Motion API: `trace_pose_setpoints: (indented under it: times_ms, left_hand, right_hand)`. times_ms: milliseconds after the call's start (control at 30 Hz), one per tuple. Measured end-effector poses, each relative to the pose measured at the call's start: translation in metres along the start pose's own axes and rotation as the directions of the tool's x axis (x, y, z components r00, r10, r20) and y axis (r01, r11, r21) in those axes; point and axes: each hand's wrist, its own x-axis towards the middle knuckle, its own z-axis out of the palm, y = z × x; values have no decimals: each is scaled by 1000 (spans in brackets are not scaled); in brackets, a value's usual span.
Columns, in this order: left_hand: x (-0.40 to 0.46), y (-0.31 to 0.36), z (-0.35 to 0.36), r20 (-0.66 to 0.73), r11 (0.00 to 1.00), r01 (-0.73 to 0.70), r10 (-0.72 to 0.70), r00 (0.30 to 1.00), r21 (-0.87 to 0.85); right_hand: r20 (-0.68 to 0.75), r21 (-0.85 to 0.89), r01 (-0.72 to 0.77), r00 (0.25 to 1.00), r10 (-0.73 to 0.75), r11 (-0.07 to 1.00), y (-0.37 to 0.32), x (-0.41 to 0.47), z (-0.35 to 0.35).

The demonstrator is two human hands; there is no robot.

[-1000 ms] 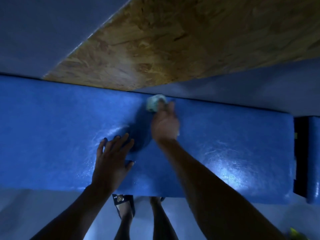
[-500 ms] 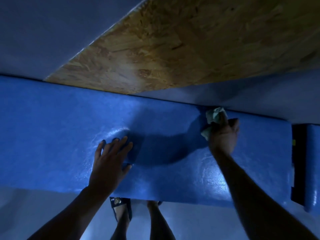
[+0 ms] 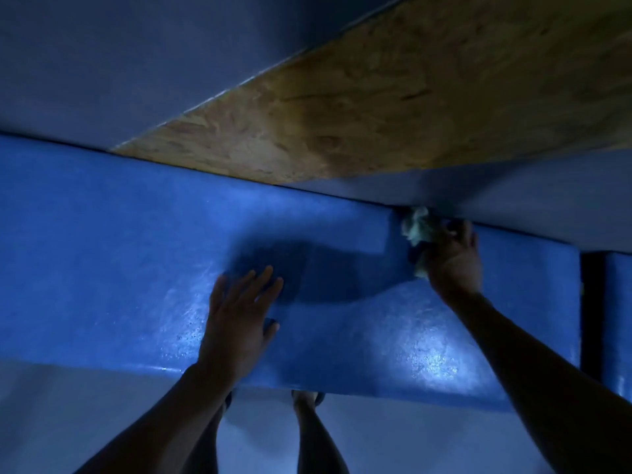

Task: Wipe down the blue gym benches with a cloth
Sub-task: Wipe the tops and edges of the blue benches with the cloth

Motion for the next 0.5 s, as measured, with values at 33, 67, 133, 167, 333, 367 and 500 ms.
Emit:
trace_pose_setpoints:
  times_ms: [33, 67, 133, 167, 333, 367, 500]
  left_hand:
    - [0, -4, 0, -7, 1000, -11, 11, 1000, -20]
    - [0, -8, -2, -16, 999, -26, 26, 1000, -42]
    - [-1, -18, -6, -35, 994, -58, 55, 998, -90]
    - [-2, -25, -9, -45, 991, -70, 65, 997, -118]
    - [-10, -73, -28, -74, 987, -62, 52, 996, -147]
    - [-10, -83, -31, -79, 989, -61, 50, 996, -136]
    - [-5, -114, -48, -75, 995, -26, 19, 997, -98]
  right_hand:
    - [-16, 36, -112, 993, 113, 993, 5, -3, 1]
    - [-29, 62, -194, 980, 196, 979, 3, -6, 4]
    - [-52, 88, -303, 950, 308, 949, -19, -11, 13]
    - [-66, 101, -355, 930, 362, 930, -38, -12, 18]
    - [-53, 163, -336, 936, 348, 928, -174, -14, 53]
    - [-66, 161, -214, 972, 227, 963, -208, -17, 58]
    - [-34, 113, 266, 964, -264, 957, -309, -36, 63]
